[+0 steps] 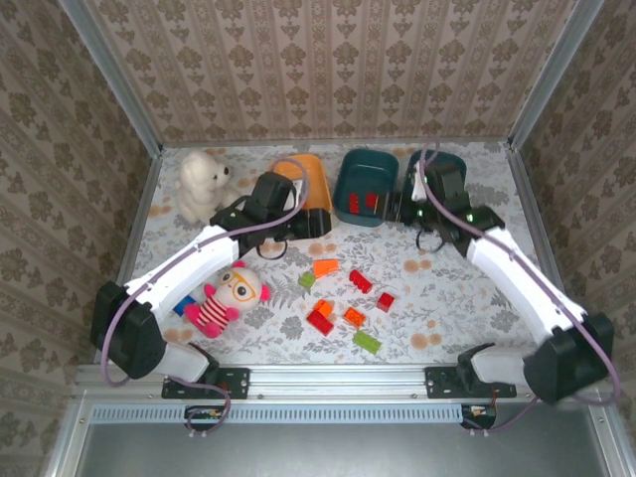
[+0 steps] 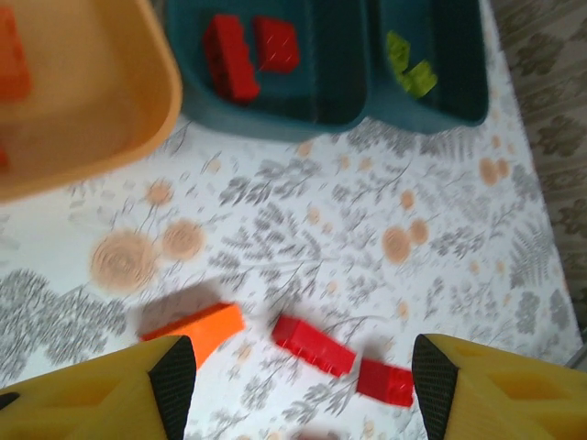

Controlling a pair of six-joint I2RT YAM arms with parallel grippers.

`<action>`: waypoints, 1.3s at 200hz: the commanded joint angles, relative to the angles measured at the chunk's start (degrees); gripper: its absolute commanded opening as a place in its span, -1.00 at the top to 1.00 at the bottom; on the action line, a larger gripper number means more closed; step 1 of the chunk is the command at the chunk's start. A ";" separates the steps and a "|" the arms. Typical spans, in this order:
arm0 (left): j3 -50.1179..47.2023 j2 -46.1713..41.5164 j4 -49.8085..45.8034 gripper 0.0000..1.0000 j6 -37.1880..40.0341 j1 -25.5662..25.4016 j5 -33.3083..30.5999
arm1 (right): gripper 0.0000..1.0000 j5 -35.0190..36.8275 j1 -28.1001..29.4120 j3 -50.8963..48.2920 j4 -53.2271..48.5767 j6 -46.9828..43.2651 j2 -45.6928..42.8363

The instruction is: Sort the legos into containers by color

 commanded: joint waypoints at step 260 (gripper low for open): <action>13.51 33.96 -13.59 -0.03 47.62 -8.74 -15.14 | -0.52 -9.98 12.55 -19.24 -10.57 6.22 -25.08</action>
